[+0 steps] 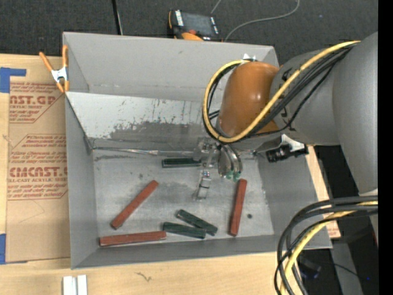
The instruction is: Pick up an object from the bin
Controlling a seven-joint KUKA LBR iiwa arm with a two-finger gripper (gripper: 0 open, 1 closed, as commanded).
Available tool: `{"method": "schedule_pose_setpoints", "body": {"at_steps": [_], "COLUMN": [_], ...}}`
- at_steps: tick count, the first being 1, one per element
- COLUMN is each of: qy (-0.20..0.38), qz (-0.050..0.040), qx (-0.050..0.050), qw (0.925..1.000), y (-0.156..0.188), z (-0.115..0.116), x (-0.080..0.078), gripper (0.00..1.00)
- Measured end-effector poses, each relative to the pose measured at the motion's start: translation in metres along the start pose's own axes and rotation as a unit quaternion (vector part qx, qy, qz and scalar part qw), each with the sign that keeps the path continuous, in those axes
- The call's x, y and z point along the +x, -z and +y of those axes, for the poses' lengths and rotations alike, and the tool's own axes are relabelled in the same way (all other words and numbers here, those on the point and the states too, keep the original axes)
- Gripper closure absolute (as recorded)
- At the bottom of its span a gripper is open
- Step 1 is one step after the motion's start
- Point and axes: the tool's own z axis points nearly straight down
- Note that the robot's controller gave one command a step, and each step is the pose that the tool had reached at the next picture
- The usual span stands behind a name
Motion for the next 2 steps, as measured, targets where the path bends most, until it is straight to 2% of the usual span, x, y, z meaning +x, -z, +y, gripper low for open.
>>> {"method": "schedule_pose_setpoints", "body": {"at_steps": [1, 2], "qy": [0.032, 0.019], "qz": [-0.0046, -0.0047], "qx": [0.0, -0.002], "qw": [0.9995, 0.9998], "y": [-0.062, -0.058], "z": [-0.02, 0.036], "x": [-0.027, -0.013], "gripper": [0.0, 0.0]}}
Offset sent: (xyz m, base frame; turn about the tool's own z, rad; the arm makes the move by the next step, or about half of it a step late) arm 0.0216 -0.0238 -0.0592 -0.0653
